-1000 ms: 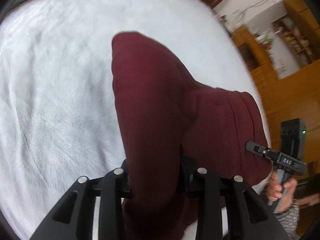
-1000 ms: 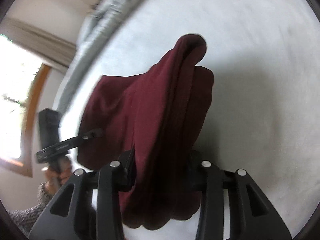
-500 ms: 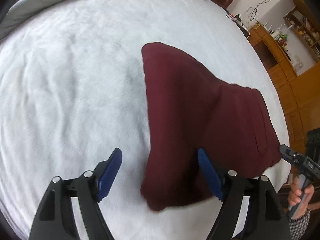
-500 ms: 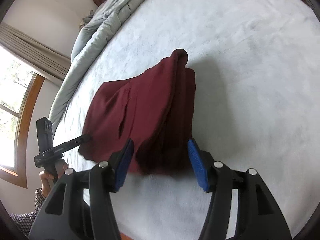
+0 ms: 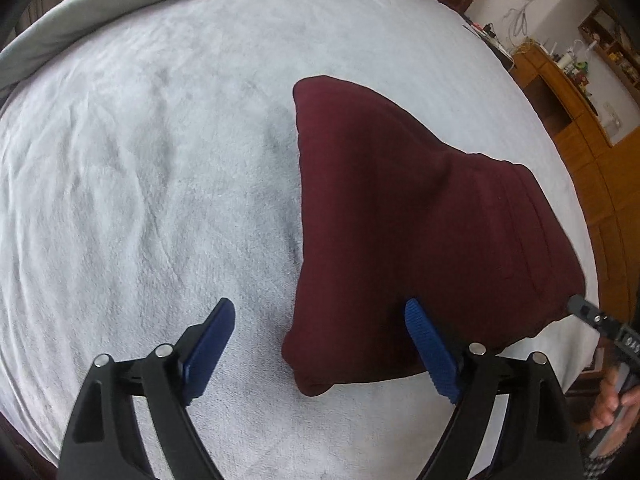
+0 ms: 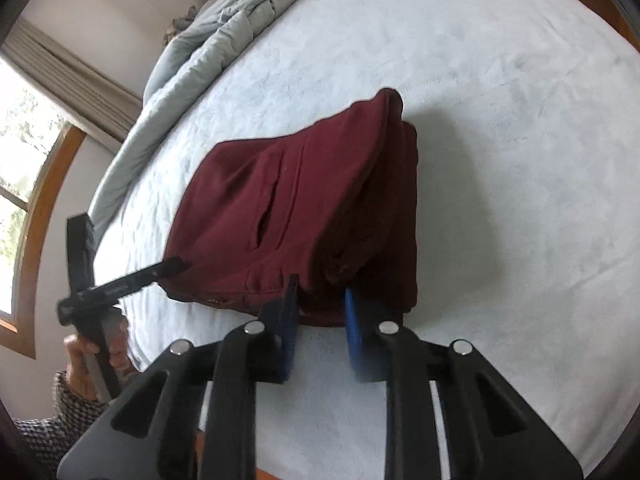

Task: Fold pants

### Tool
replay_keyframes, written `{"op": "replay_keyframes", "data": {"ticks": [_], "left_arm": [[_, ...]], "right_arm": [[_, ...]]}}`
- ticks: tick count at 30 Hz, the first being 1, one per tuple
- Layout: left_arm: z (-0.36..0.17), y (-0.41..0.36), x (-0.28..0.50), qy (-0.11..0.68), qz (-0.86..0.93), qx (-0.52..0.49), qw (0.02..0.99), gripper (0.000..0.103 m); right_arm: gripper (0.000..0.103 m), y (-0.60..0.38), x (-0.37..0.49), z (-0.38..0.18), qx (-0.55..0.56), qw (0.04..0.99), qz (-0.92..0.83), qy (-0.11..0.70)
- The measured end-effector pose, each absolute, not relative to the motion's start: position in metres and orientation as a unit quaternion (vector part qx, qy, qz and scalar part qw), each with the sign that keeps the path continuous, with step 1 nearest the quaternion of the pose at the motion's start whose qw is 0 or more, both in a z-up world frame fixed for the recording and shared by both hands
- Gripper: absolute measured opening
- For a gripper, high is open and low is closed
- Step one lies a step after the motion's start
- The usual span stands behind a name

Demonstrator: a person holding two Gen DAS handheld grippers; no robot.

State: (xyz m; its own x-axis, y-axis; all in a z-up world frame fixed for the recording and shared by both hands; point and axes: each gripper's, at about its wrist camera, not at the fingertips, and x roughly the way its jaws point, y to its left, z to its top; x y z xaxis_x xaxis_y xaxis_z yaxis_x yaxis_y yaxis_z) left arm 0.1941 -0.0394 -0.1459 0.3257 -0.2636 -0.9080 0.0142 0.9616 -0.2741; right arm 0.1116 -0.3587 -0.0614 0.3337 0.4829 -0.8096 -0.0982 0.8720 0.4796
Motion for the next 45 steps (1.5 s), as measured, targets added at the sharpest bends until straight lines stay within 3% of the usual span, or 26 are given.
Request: {"op": "replay_keyframes", "data": {"ticks": [6, 12, 15, 17, 19, 27, 34, 45], "left_arm": [[-0.155, -0.043, 0.194, 0.579, -0.087, -0.11, 0.803, 0.093], [-0.14, -0.045, 0.181, 0.573, -0.071, -0.083, 0.812, 0.092], [-0.131, -0.051, 0.173, 0.569, -0.061, -0.06, 0.818, 0.094], [-0.126, -0.056, 0.167, 0.564, -0.053, -0.05, 0.823, 0.095], [-0.119, -0.061, 0.159, 0.557, -0.043, -0.04, 0.828, 0.096], [-0.089, -0.076, 0.134, 0.533, -0.016, 0.0, 0.846, 0.099], [-0.069, -0.073, 0.119, 0.521, -0.014, -0.016, 0.853, 0.099], [-0.046, -0.076, 0.102, 0.502, -0.013, 0.002, 0.865, 0.099]], "right_arm": [[0.019, -0.365, 0.113, -0.097, 0.188, 0.779, 0.152, 0.579], [0.033, -0.361, 0.102, -0.074, 0.184, 0.799, 0.159, 0.55], [0.046, -0.357, 0.091, -0.059, 0.164, 0.817, 0.138, 0.535], [0.047, -0.35, 0.083, -0.051, 0.134, 0.832, 0.114, 0.527], [0.061, -0.341, 0.075, -0.045, 0.106, 0.842, 0.09, 0.521], [0.092, -0.297, 0.062, -0.035, 0.031, 0.855, 0.052, 0.515], [0.098, -0.29, 0.056, -0.025, 0.049, 0.852, 0.032, 0.521], [0.099, -0.288, 0.053, -0.009, 0.055, 0.851, 0.01, 0.523]]}}
